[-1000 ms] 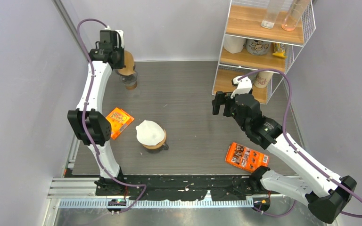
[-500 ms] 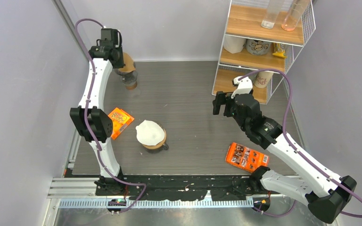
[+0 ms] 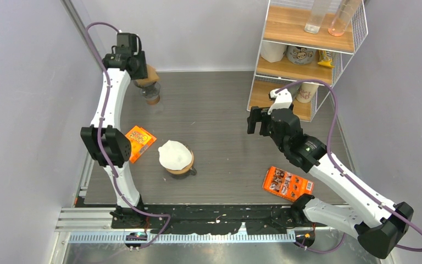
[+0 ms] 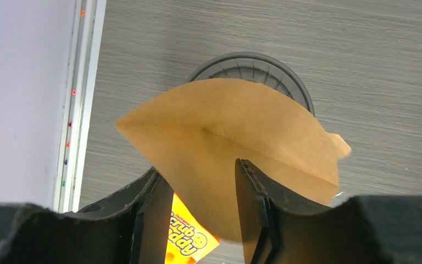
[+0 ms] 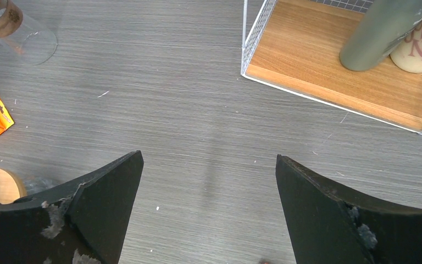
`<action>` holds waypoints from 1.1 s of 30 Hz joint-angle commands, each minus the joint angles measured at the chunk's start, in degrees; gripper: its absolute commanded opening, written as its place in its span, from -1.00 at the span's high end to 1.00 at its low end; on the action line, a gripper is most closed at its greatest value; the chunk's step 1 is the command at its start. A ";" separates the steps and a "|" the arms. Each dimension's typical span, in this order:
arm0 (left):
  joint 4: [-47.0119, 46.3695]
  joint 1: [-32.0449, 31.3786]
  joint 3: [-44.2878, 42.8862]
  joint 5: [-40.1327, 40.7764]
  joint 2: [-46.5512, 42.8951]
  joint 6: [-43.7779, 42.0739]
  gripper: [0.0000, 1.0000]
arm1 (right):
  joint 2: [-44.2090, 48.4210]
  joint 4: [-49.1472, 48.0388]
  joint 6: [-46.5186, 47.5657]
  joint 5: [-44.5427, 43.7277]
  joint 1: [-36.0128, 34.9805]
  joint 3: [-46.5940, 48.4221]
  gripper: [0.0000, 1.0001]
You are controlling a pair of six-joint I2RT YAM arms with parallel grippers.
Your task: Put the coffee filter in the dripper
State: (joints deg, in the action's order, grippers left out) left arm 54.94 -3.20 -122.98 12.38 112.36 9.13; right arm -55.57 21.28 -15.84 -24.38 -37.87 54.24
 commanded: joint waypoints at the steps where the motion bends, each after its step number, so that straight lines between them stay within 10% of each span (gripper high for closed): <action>1: -3.08 0.13 0.65 -0.53 -7.34 1.66 -0.04 | 0.22 -1.41 -0.28 -1.74 0.16 2.89 -0.95; 13: -10.69 -0.33 7.94 -0.99 -15.69 3.25 -0.28 | 0.37 -1.44 -0.02 -2.12 0.16 2.84 -0.95; 33: -20.32 -0.49 11.69 -1.37 -6.86 8.66 0.28 | 0.16 -1.37 -0.20 -2.71 0.09 2.22 -0.95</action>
State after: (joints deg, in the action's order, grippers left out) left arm 37.47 -3.62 -109.34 10.90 103.07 16.38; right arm -55.55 21.50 -15.81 -25.28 -37.87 54.76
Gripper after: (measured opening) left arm 0.384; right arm 0.973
